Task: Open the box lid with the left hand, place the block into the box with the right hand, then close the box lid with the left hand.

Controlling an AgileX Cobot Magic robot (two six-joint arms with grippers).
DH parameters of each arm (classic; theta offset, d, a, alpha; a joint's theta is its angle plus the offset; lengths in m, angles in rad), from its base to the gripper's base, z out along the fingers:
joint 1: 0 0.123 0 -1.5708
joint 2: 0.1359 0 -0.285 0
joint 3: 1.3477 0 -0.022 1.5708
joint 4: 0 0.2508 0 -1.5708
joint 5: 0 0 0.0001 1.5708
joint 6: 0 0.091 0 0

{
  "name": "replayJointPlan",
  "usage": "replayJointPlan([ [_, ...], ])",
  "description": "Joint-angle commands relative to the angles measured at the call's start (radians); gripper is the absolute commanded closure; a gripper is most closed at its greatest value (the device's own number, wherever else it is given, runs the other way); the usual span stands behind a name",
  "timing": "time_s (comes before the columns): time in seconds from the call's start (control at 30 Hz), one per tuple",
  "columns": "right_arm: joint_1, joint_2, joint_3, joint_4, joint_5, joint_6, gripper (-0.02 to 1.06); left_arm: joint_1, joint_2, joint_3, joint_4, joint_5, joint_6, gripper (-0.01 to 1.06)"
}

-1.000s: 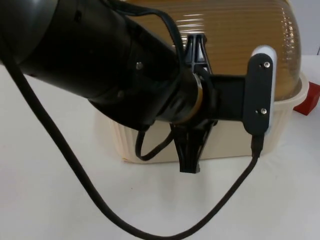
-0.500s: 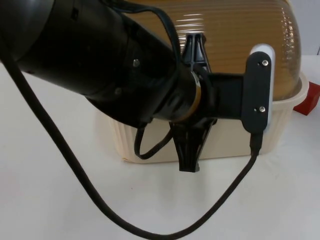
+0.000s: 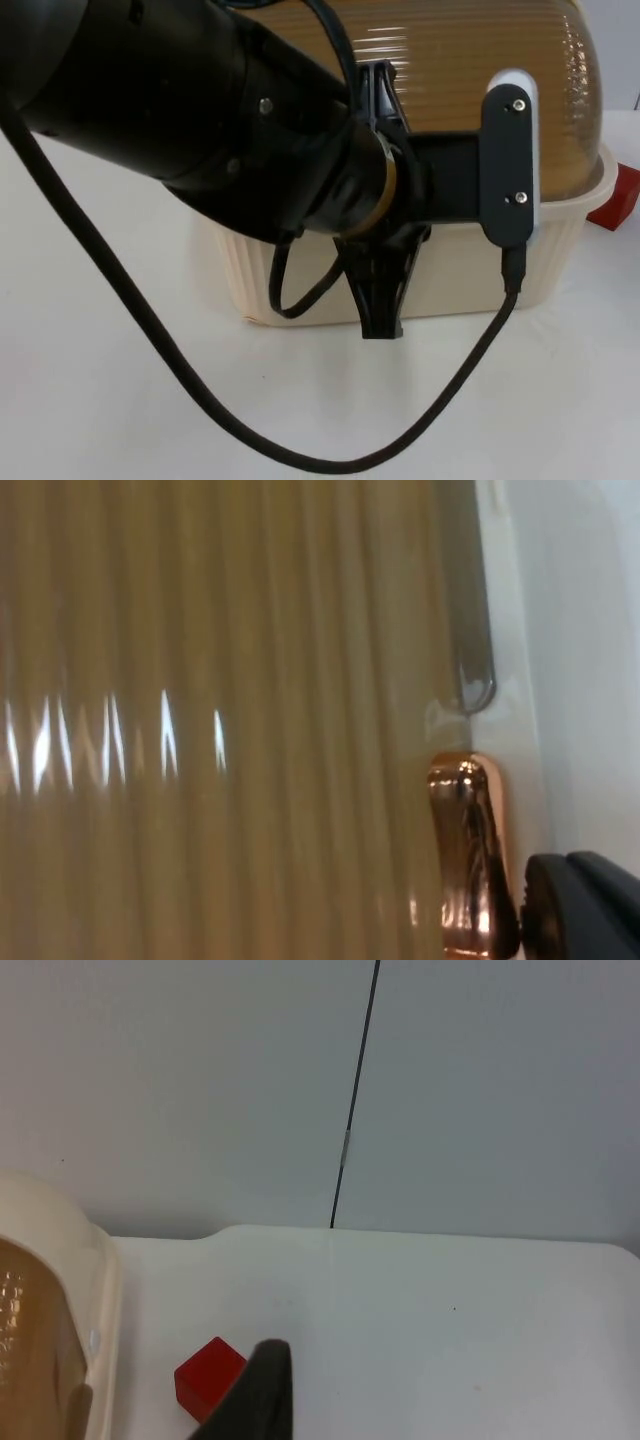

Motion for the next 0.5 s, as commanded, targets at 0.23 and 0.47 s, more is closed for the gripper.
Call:
replayJointPlan([
  [0.23, 0.002, -0.006, -0.006, -0.009, 0.015, 0.004, -0.01, 0.007, -0.01, -0.002, 0.049, 0.078, -0.011, 1.05],
  [0.47, 0.002, -0.006, -0.006, -0.009, 0.022, 0.004, -0.01, -0.002, -0.01, -0.002, 0.063, 0.09, -0.011, 1.05],
])
